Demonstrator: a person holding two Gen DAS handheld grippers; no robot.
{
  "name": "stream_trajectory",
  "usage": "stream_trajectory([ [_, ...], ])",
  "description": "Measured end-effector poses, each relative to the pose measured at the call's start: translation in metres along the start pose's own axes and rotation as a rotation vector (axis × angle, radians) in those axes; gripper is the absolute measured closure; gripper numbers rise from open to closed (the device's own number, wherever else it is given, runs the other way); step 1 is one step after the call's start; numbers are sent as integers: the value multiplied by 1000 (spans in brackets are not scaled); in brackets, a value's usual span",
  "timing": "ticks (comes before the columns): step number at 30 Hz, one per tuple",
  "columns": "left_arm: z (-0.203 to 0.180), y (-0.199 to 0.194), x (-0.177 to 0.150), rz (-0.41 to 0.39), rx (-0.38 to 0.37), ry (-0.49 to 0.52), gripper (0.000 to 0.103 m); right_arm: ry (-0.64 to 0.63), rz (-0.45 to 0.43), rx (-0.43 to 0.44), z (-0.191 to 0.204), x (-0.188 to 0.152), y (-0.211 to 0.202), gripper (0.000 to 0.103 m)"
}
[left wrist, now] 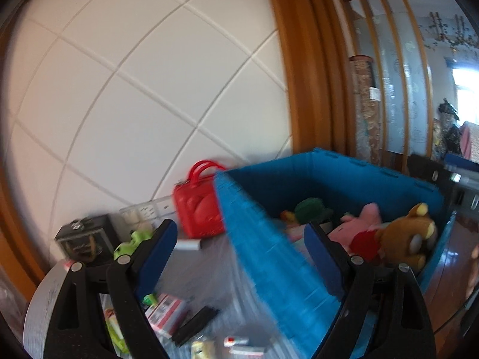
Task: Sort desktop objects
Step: 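Move both tools back toward the table items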
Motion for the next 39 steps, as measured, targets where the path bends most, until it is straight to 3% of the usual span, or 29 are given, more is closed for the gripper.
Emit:
stream_trajectory([
  [10,143,7,-67,120,138,-73,16,-118,34,168,133,-13,18,2],
  [19,254,26,-123,240,251,-95,16,-132,127,237,232,-50,59,1],
  [26,286,56,-153,277,274,-119,16,-173,236,265,270,-85,109,1],
  [33,307,98,-183,363,280,-191,16,-240,396,337,314,-123,182,1],
  [39,321,129,-208,436,266,-229,16,-246,479,361,337,-137,235,1],
])
Point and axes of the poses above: each gripper's, at about its wrist camera, not at the fingertips, and y roughly the way its jaws point, z to its left, x to its top, the point moved 3 cm from there along y, roughly the way its jaws point, and after that the axes turned 11 degrees about z, right-handed, at the moved point
